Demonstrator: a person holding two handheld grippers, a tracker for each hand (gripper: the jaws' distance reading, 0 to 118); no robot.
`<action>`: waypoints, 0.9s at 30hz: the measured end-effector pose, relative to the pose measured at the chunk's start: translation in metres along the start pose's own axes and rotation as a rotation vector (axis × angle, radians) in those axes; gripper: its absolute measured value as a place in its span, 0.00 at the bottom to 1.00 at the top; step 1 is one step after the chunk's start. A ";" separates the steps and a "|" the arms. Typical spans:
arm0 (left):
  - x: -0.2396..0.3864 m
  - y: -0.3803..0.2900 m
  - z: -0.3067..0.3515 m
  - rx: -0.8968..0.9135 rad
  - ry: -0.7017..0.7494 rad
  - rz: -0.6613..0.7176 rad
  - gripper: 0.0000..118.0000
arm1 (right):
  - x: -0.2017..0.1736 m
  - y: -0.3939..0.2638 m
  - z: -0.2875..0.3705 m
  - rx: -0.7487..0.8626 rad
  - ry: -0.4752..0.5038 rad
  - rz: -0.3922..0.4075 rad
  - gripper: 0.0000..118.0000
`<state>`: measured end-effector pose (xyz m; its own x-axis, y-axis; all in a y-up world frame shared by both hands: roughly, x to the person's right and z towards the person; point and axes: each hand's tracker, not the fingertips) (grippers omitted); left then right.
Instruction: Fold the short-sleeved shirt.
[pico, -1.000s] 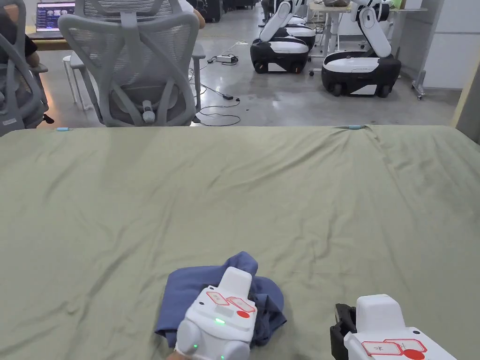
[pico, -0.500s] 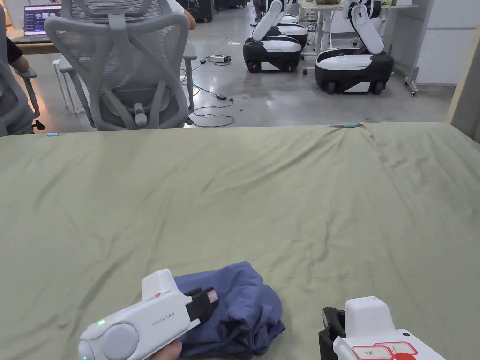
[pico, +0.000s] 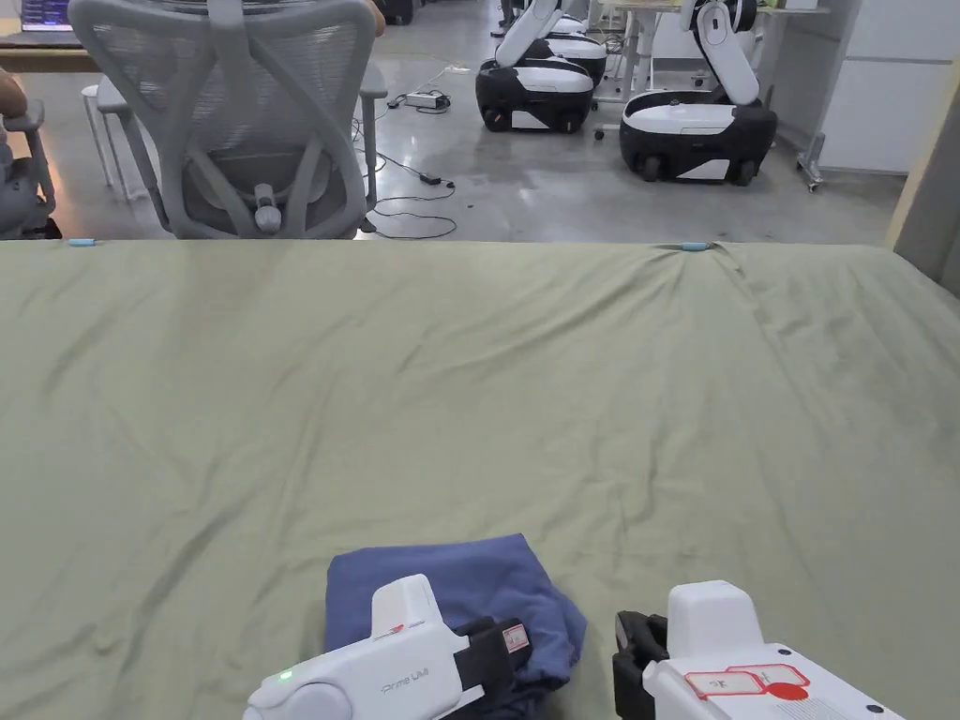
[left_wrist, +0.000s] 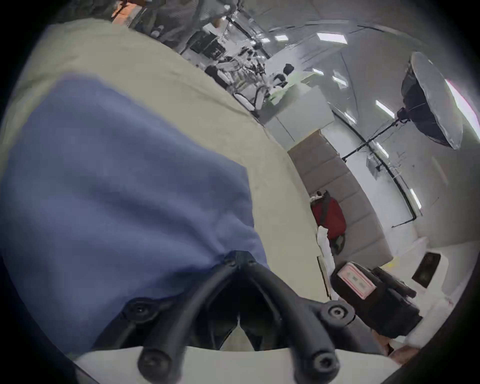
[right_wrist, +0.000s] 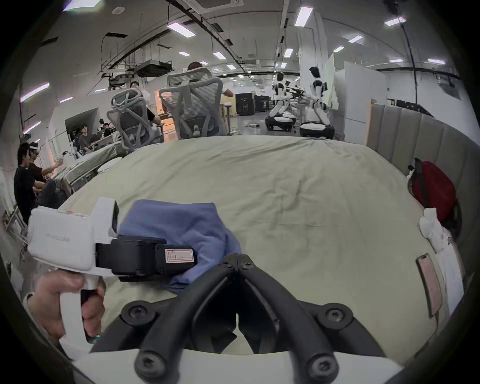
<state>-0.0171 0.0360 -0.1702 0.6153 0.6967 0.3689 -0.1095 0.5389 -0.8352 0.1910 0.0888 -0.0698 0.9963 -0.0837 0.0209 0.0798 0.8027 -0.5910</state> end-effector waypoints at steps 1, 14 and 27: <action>0.001 0.004 0.013 0.021 0.011 -0.045 0.00 | -0.005 0.003 -0.005 0.002 0.031 -0.010 0.00; -0.111 0.040 0.111 0.202 0.056 0.236 0.76 | -0.006 0.009 -0.108 -0.139 0.267 -0.249 0.00; -0.117 0.028 0.022 0.055 -0.161 0.422 0.49 | 0.009 -0.001 -0.104 -0.121 0.197 -0.252 0.00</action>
<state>-0.1094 -0.0199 -0.2271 0.3795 0.9230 0.0629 -0.3686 0.2132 -0.9048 0.1969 0.0259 -0.1532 0.9194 -0.3922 0.0295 0.3065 0.6675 -0.6786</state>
